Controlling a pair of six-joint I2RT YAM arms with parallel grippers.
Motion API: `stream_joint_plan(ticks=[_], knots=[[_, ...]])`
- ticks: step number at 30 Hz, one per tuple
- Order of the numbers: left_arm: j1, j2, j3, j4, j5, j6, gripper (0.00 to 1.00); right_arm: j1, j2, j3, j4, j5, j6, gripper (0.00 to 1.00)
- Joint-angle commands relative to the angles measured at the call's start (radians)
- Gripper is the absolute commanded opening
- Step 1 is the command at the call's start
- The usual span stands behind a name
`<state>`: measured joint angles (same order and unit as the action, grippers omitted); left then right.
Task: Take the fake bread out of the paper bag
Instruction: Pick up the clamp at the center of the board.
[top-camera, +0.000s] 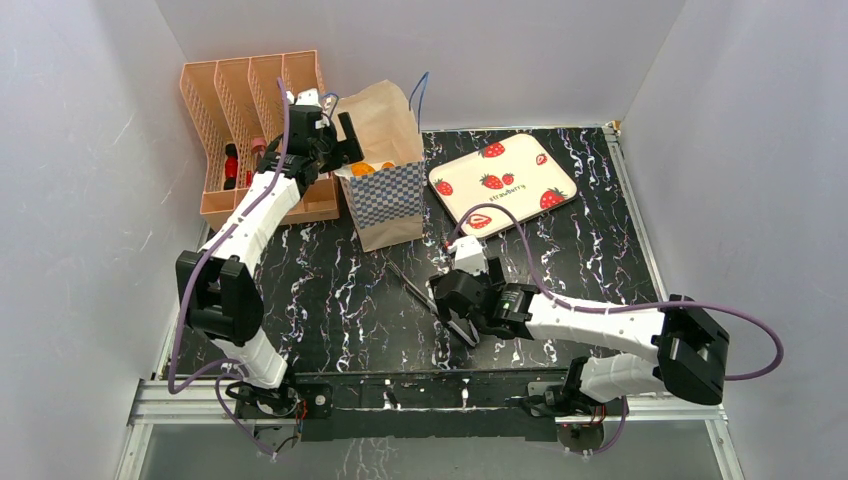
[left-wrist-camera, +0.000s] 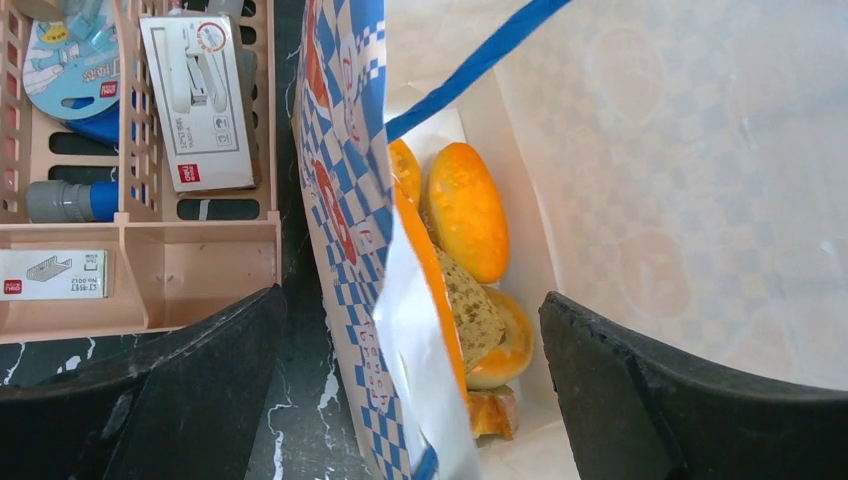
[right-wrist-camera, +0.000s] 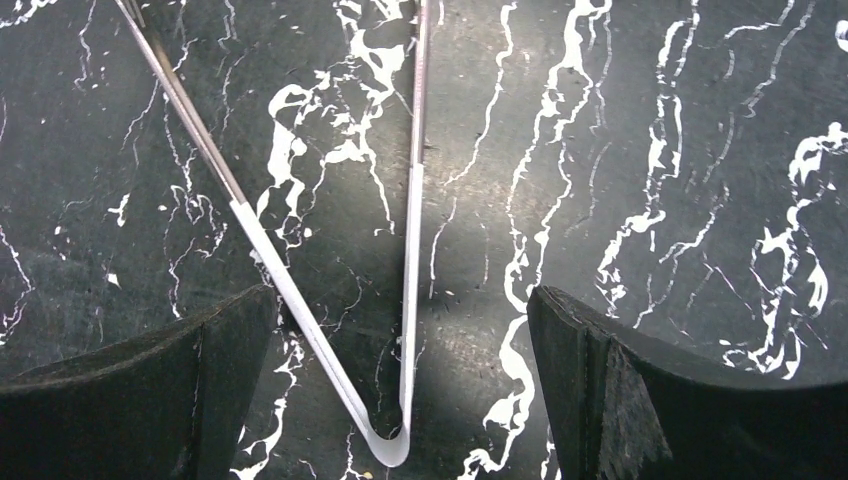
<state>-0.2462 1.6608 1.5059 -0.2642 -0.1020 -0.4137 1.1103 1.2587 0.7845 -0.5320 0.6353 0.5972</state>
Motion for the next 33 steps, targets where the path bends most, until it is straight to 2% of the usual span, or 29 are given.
stream_joint_plan(ticks=[1,11,22,26,29,33], knots=[[-0.002,0.006,0.045,-0.006,-0.010,0.027,0.98,-0.003,0.011,-0.020,0.140,-0.045,-0.070,0.98],[0.006,0.020,0.020,0.025,-0.002,0.038,0.89,-0.003,0.058,-0.061,0.201,-0.103,-0.107,0.98],[0.006,0.005,-0.004,0.073,0.014,0.049,0.68,-0.004,0.093,-0.091,0.257,-0.148,-0.121,0.98],[0.006,0.008,0.000,0.078,0.031,0.054,0.65,-0.004,0.115,-0.101,0.286,-0.161,-0.124,0.98],[0.007,0.013,-0.002,0.080,0.046,0.059,0.55,-0.004,0.140,-0.111,0.318,-0.164,-0.125,0.98],[0.006,0.011,-0.007,0.081,0.055,0.060,0.48,-0.008,0.176,-0.120,0.355,-0.160,-0.125,0.96]])
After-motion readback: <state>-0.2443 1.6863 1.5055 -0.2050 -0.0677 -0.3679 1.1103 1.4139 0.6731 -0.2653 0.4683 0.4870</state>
